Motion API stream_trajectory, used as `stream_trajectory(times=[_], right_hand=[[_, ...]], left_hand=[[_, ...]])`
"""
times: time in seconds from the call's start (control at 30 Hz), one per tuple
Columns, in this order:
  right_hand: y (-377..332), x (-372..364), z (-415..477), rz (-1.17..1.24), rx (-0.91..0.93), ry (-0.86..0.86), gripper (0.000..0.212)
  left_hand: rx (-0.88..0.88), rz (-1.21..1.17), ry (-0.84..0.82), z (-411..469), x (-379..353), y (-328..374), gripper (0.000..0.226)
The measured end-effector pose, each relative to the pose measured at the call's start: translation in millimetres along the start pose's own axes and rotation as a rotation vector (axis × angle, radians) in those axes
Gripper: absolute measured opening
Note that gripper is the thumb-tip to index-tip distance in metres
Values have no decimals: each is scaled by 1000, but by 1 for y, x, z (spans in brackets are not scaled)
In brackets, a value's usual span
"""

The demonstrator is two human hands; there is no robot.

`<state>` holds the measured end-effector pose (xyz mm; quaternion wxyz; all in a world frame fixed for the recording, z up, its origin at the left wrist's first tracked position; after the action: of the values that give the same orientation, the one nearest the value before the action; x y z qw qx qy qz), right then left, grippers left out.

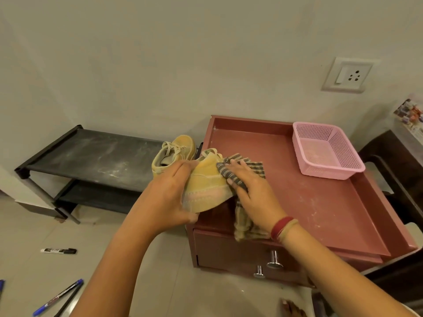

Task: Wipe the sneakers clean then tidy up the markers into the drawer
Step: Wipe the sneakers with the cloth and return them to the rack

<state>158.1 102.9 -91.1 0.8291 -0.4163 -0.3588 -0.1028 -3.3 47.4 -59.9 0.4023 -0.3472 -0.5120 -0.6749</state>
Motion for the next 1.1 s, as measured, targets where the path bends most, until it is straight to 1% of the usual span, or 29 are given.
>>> stream_trajectory(times=[0.03,0.1,0.13,0.17,0.2,0.27,0.3,0.33,0.43,0.47,0.57,0.6,0.7,0.73,0.83,0.87,0.97,1.0,1.03,1.1], right_hand=[[-12,-4,-2,42,57,-10,40],[-39,-24,-14,100,222,-121,43],[-43,-30,-19,106,278,-177,46],[-38,-30,-16,105,286,-185,49],[-26,-24,-8,111,238,-138,50],[-3,-7,7,131,58,-14,42],[0,-4,9,146,10,11,38],[-5,-5,7,179,24,4,36],[-29,-21,-3,265,205,-138,40],[-24,-19,-1,244,201,-155,41],[8,2,13,186,-3,-34,42],[7,4,13,191,-1,-20,42],[-18,-11,2,259,151,-133,41],[-17,-11,3,239,160,-147,41],[7,5,15,94,14,-65,40],[4,6,14,92,17,-61,40],[-25,-13,0,217,194,-173,44],[-26,-15,-1,197,219,-205,45],[-17,-13,4,140,188,-200,46],[4,0,12,-19,42,-142,43]], left_hand=[[-3,-4,-5,0,0,0,99],[-9,-20,-6,0,-1,0,97],[-14,-26,-3,0,0,0,96],[-16,-29,0,0,1,1,96],[-15,-30,2,0,2,1,96],[-14,-20,6,0,2,3,96],[-20,-12,4,0,1,4,96],[-31,-4,1,1,-1,5,95],[-54,-12,-10,1,-3,4,91],[-59,-21,-10,1,-3,4,90],[-65,-28,-17,-1,-3,9,93],[-73,-29,-22,-1,-4,11,94],[-91,-25,-32,-1,-5,11,93],[-85,-21,-37,-1,-5,10,93],[-83,-17,-40,-2,-6,10,94],[-86,-17,-39,-3,-6,11,94],[-85,-43,-37,-3,-5,10,92],[-81,-52,-34,-2,-4,8,92],[-75,-53,-34,-1,-4,7,91],[-66,-35,-42,-1,-4,7,92]])
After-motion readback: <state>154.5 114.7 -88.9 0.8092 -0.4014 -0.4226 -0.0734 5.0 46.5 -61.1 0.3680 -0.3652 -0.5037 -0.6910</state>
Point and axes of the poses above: each hand's wrist, its own z-axis towards the middle knuckle, its own x-axis out of the back of the hand, y = z × x, the point moved 7 cm from there along z, towards the middle knuckle, and after that the axes turned 11 degrees about x, right-handed, at the moved point
